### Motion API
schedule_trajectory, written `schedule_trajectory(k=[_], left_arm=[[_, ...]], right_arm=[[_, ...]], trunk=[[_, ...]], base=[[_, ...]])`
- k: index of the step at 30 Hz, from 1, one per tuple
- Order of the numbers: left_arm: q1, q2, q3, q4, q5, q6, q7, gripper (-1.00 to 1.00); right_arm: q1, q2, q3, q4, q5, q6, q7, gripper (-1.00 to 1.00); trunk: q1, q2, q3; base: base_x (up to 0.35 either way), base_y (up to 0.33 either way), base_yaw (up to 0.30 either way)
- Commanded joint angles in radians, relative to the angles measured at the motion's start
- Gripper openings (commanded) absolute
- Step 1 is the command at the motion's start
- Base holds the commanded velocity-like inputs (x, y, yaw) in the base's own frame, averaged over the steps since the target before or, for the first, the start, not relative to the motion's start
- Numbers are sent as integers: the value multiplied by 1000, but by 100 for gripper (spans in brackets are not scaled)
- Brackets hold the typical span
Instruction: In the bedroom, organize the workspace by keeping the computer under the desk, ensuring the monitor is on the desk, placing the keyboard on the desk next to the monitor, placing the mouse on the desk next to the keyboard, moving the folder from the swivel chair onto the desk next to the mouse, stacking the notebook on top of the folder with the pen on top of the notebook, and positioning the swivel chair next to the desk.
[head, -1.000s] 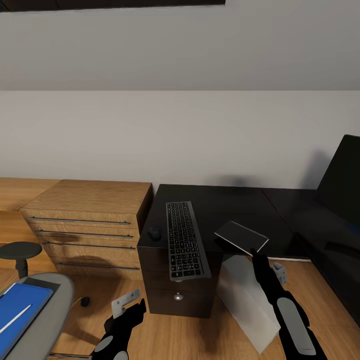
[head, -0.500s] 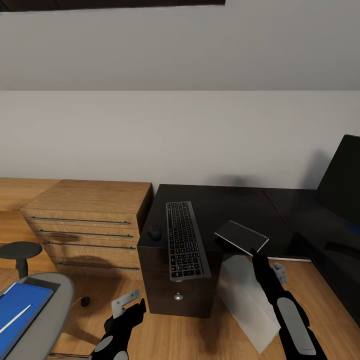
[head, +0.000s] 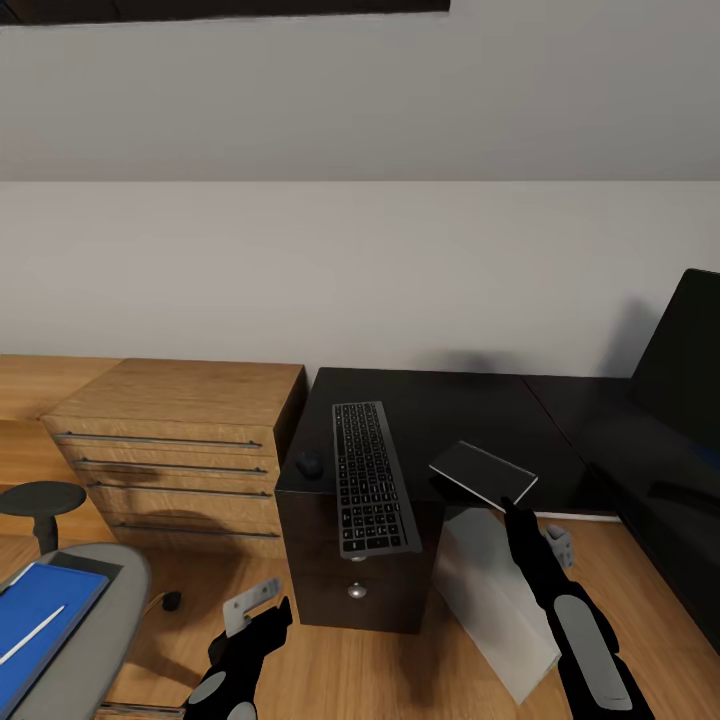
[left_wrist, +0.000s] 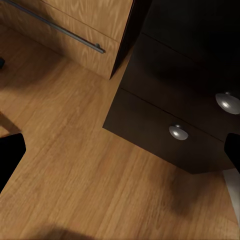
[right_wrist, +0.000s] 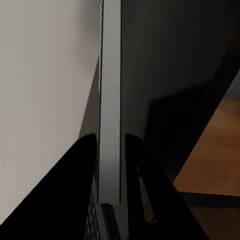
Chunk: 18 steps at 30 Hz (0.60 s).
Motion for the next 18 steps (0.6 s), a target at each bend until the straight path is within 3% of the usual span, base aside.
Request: schedule_trajectory(k=[1,18], left_arm=[[-1,1,-2,-2,4,3,7,100],[-1,1,-2,-2,4,3,7,100]], right_arm=[[0,1,-4,0,-10,8,5,-100],[-1,1,-4,0,-10,8,5,-100]], trunk=[[0,-1,-1],[0,-1,-1]], base=[[-1,0,0],[-37,0,0]])
